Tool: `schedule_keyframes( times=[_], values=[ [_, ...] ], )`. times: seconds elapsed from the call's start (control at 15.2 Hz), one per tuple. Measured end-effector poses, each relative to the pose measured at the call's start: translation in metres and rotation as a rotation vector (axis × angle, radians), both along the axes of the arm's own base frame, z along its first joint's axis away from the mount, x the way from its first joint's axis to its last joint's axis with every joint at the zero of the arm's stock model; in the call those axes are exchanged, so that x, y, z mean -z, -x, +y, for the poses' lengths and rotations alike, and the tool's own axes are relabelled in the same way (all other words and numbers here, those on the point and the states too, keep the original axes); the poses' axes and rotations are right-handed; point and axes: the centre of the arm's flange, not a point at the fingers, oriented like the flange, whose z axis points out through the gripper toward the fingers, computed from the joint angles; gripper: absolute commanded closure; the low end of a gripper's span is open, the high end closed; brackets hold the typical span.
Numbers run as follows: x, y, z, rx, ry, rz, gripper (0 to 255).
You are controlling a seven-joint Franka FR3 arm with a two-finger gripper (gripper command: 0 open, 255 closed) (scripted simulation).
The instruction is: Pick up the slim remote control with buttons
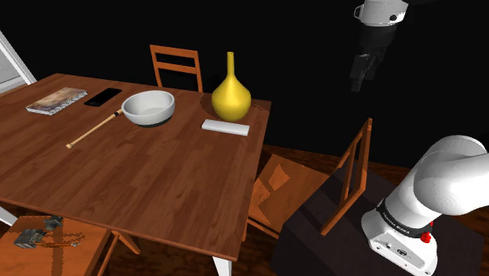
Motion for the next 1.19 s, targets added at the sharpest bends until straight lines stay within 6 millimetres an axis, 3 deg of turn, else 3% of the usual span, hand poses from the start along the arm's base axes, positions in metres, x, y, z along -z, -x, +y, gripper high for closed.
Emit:
schedule_keyframes(
  times=[0.26,1.19],
  values=[
    [0.015,-0.018,0.004,-0.026,-0.007,-0.003,0],
    [0.116,-0.155,0.056,-0.199,-0.051,-0.032,0]
  ],
)
